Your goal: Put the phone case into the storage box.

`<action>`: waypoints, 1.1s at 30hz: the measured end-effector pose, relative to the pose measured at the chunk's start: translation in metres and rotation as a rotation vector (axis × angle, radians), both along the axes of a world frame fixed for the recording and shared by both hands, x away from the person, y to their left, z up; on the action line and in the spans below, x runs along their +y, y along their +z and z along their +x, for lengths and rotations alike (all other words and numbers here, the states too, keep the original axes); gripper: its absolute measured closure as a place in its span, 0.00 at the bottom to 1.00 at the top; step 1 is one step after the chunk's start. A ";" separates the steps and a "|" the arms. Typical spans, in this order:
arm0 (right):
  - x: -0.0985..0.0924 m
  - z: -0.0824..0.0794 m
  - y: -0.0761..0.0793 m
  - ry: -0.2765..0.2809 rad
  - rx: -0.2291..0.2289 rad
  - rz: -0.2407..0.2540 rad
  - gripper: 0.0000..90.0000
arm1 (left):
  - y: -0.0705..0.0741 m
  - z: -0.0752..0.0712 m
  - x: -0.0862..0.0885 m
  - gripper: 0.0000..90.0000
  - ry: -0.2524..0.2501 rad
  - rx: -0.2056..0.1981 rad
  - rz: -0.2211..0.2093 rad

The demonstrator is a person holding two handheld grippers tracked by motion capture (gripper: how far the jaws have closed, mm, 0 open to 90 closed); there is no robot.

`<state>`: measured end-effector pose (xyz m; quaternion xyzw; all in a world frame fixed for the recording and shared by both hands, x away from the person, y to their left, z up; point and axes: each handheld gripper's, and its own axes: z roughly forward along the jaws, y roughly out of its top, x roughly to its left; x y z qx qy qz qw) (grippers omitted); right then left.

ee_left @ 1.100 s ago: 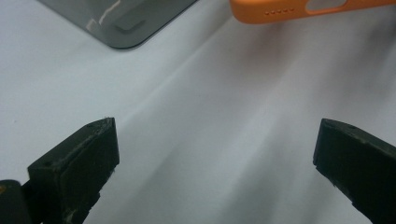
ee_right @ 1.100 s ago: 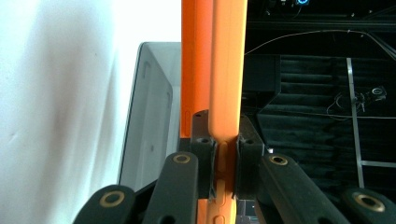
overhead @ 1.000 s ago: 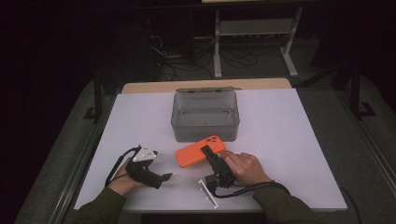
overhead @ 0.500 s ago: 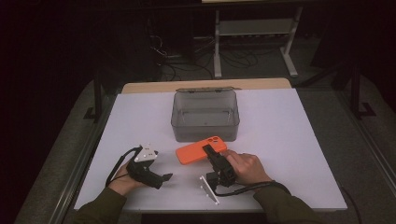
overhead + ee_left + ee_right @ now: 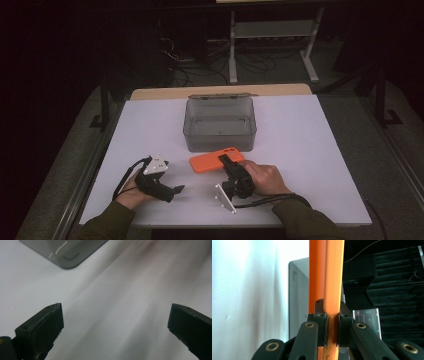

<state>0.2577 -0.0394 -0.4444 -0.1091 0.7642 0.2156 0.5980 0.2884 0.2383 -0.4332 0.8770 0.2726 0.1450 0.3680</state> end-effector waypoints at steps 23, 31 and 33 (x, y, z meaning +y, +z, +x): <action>-0.001 0.004 0.006 -0.025 0.116 0.078 0.89 | 0.000 0.001 -0.001 0.00 -0.001 0.001 -0.003; -0.003 0.006 0.009 -0.037 0.166 0.108 0.90 | 0.000 0.001 -0.001 0.00 -0.003 0.004 0.001; -0.003 0.006 0.010 -0.041 0.184 0.124 0.90 | 0.000 0.001 -0.001 0.00 -0.003 0.005 0.001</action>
